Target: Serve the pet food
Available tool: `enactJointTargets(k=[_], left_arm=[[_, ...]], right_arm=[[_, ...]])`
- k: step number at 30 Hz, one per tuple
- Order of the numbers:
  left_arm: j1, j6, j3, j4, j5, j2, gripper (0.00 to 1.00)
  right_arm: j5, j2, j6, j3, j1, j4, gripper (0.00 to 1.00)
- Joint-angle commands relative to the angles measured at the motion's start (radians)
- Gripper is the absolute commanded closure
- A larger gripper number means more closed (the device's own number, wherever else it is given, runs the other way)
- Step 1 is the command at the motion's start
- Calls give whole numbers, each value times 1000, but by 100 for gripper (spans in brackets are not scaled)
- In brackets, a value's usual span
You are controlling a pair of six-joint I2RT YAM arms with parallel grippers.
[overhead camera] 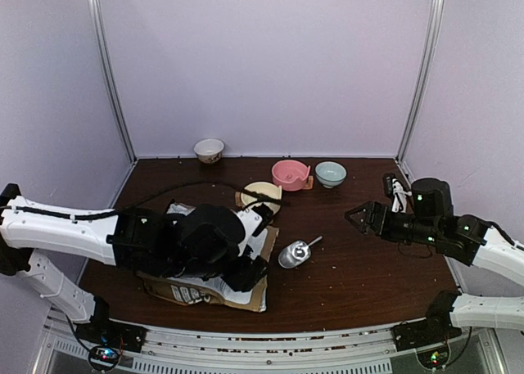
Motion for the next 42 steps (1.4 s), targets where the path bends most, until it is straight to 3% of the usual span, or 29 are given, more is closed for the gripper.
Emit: enactJointTargets(k=[1, 11, 21, 32, 42], left_arm=[[63, -203, 160, -106, -41, 106, 39], [119, -262, 462, -385, -13, 427, 36], [121, -267, 711, -652, -131, 708, 36], [145, -309, 795, -744, -147, 817, 39], [149, -261, 818, -831, -174, 865, 45]], right_arm=[[61, -14, 24, 6, 21, -5, 3], [96, -43, 58, -52, 28, 35, 2], [103, -39, -15, -45, 28, 33, 1], [63, -17, -101, -21, 28, -1, 0], [47, -3, -110, -23, 28, 33, 0]])
